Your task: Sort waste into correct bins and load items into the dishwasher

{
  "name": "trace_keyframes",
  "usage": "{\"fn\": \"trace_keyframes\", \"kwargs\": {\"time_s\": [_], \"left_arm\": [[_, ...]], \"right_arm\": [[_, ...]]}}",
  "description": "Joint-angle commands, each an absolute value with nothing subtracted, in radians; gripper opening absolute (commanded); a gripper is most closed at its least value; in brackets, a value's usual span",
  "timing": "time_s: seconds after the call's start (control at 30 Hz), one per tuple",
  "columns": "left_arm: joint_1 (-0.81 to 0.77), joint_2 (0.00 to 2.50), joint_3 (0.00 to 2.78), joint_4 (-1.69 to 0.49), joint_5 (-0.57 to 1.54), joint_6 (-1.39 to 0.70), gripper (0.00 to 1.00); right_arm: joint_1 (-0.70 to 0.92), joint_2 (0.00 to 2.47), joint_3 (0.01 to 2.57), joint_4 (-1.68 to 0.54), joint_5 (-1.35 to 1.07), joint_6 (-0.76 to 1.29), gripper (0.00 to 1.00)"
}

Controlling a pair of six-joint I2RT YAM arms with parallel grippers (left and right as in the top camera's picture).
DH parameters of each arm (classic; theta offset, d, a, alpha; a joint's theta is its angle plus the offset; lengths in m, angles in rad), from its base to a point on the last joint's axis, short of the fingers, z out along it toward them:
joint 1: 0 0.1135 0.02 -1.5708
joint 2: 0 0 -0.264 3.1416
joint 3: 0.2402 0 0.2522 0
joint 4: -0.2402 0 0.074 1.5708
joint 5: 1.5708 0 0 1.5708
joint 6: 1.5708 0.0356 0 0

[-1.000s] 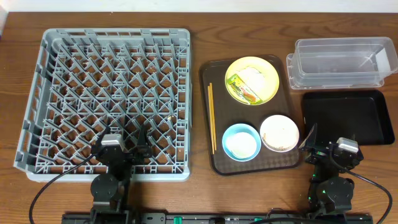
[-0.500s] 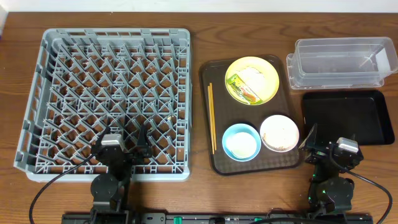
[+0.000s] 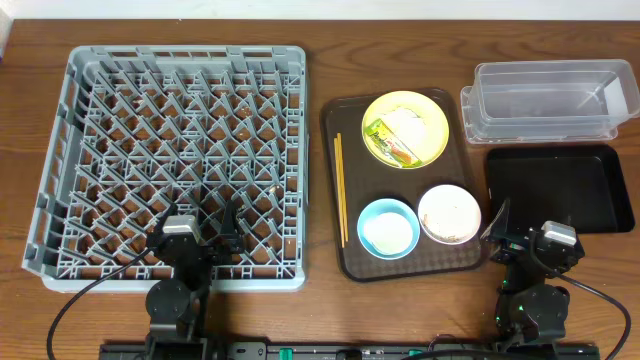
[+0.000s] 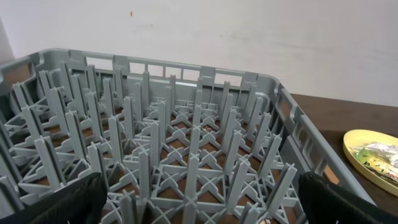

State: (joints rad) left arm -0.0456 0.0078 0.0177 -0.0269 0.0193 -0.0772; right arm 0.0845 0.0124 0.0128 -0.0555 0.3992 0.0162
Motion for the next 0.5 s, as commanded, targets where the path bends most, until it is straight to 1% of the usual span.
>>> {"fn": "trace_keyframes", "kwargs": {"time_s": [0.0,0.47], "left_arm": [[-0.040,0.010,0.004,-0.073,-0.018,-0.064,0.98],[-0.040,0.010,0.004,-0.073,-0.018,-0.064,0.98]], "right_arm": [[0.093,0.013,0.018,-0.068,0.392,0.033,0.99],[0.093,0.013,0.018,-0.068,0.386,0.034,0.99]]}}
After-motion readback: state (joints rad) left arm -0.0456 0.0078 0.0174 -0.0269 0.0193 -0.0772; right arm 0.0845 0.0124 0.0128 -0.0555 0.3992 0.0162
